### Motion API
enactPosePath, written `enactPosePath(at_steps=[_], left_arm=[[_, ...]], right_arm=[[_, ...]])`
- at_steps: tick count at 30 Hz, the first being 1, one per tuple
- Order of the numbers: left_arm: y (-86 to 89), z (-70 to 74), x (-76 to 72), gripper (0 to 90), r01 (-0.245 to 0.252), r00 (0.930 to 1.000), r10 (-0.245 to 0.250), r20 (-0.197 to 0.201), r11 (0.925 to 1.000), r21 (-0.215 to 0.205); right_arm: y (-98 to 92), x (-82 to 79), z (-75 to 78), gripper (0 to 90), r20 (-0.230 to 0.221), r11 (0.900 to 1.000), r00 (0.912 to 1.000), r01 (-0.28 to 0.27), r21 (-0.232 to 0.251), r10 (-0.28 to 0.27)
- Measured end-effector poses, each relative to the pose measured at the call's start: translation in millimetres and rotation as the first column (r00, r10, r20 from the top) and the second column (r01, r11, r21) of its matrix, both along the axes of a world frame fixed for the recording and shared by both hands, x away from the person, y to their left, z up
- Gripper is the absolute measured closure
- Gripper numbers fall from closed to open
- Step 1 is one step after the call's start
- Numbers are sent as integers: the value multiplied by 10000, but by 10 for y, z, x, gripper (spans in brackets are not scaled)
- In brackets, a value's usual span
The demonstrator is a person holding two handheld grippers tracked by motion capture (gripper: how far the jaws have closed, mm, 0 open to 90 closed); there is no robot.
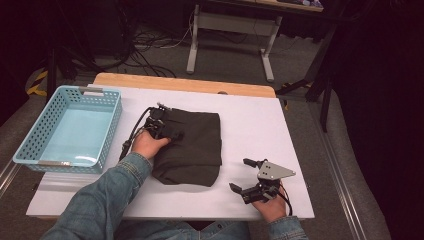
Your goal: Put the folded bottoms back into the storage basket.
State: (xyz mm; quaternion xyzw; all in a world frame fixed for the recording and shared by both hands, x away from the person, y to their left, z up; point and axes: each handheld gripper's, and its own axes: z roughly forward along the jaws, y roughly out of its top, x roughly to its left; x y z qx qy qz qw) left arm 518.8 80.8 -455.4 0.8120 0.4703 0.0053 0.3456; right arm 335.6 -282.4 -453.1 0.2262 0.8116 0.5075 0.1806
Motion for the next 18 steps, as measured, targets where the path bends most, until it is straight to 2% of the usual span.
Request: enactPosePath(at_steps=[1, 3, 8, 18], left_arm=[[-3, -13, 5, 57, -18, 9999, 16, -165, 10000, -91], [-10, -22, 3, 54, -34, 9998, 32, -174, 9999, -142], [-32, -33, -5, 24, 17, 10000, -18, -71, 10000, -67], [-82, -62, -55, 7, -443, 9984, 443, 352, 9990, -5]], right_arm=[[1, 0, 0, 27, 2, 10000, 10000, -2, -7, 2], [1, 0, -1, 27, 4, 10000, 10000, -11, -9, 11], [4, 0, -2, 29, 8, 10000, 10000, -32, -21, 32], [-2, -3, 0, 32, 14, 10000, 10000, 3, -34, -3]])
